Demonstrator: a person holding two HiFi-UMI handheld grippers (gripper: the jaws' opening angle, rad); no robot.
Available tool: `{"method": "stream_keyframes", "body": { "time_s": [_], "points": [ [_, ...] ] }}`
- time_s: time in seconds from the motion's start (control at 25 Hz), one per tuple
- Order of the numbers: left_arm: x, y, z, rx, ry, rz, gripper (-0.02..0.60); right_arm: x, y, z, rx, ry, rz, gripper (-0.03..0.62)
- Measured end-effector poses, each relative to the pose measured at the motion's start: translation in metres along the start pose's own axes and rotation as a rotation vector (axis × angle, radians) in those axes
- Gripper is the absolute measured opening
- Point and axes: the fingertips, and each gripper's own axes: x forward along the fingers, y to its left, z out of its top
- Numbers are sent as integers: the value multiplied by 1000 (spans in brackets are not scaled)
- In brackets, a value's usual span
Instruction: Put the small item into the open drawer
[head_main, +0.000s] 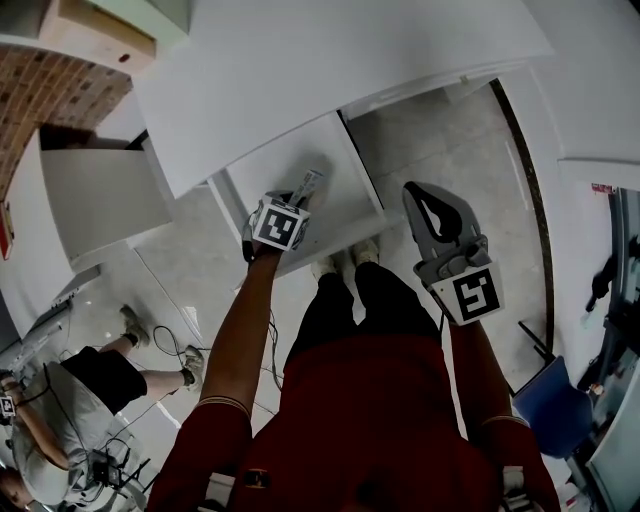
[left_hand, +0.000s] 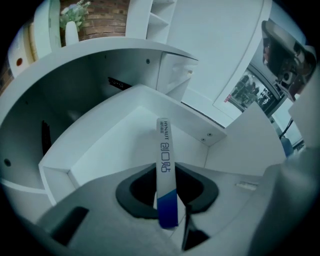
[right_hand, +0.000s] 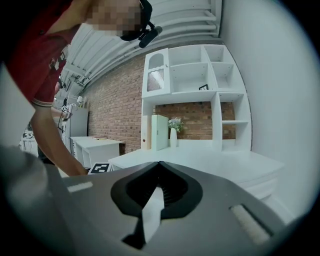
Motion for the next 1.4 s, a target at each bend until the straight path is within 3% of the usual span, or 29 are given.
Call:
{"method": "stream_keyframes", "body": {
  "time_s": [0.36,0.92,1.24,1.4],
  "points": [
    [13,6,-19,22,95,12,86,3,-1,-2,-1,10,4,12],
    [3,-9,-17,54,69,-46,161,2,7,-2,3,-6,20,12],
    [-18,-16,-8,73,8,-52,199,0,19,6,3,-27,39,12],
    [-56,-23,15,66,-119,-33,201,-2,27,14,8,-45,56,12]
  ]
}}
